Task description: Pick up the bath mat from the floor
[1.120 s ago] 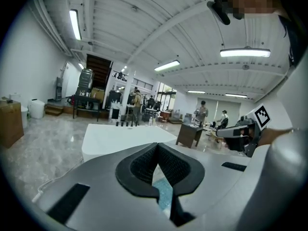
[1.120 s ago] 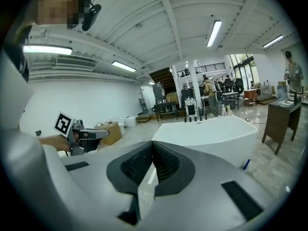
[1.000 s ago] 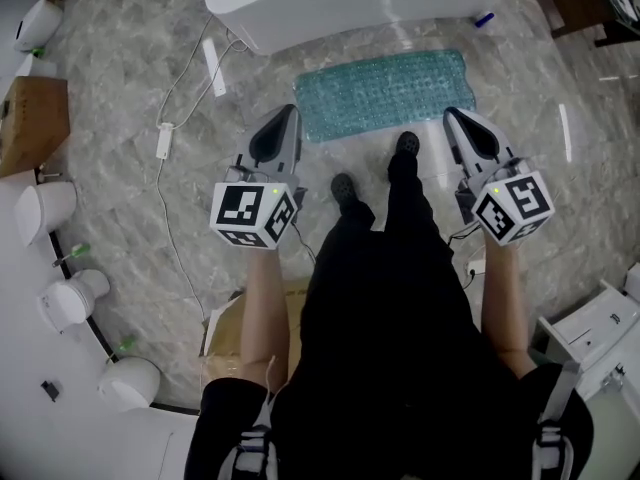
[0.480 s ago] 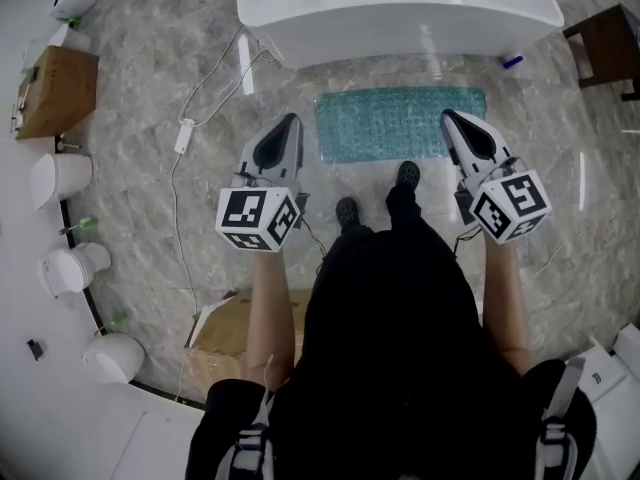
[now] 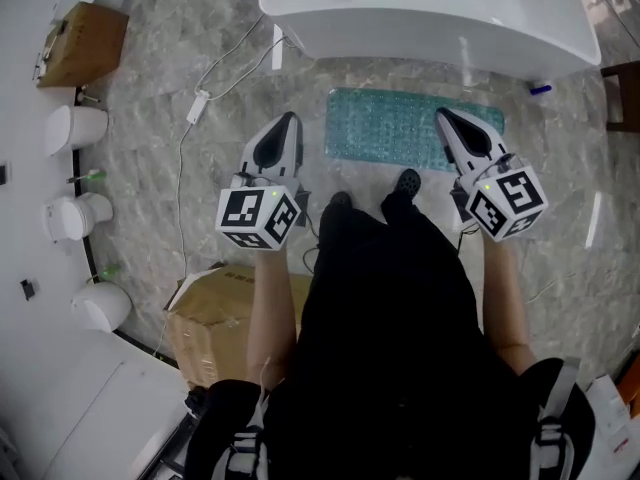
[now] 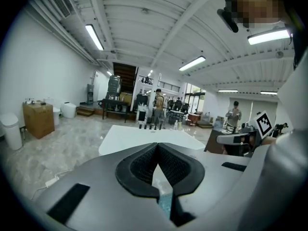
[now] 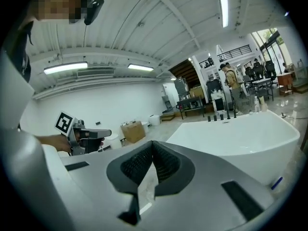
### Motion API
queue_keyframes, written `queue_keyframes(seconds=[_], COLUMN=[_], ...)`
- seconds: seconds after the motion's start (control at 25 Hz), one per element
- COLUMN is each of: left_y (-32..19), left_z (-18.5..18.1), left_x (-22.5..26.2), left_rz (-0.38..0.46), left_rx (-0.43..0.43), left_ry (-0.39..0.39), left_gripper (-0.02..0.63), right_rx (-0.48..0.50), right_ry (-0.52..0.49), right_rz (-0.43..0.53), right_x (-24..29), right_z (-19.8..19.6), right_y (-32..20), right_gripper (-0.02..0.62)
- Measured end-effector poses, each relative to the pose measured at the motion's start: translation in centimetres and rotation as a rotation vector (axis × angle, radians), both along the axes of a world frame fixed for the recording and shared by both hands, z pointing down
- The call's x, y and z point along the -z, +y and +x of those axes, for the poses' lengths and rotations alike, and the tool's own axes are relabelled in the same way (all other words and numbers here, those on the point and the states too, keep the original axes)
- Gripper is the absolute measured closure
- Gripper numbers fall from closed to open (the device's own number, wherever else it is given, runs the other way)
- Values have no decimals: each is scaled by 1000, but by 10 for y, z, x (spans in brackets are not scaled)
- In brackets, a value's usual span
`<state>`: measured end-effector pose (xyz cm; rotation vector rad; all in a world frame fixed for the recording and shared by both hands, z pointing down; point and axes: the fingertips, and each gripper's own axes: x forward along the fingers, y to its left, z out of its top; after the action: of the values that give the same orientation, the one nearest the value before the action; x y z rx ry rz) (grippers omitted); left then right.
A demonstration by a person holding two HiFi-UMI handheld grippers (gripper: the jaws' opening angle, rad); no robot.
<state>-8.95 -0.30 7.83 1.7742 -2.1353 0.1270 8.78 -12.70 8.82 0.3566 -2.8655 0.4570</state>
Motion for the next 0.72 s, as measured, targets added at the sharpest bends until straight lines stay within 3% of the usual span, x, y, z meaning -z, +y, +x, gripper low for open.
queue_keyframes(seconds=[0.36,0.72], left_y=[-16,-58], left_z=[22,9], left_x=[-47,-73], left_rz=[-102,-155], left_rx=[7,-137], left_ry=[32,25], left_gripper=[595,595], right_rx=[3,-96], right_ry=[46,75], right_rz=[-76,-157], right_x=[-42,-82], right_z=[14,4], right_y=[-26,-36], right_gripper=[583,583])
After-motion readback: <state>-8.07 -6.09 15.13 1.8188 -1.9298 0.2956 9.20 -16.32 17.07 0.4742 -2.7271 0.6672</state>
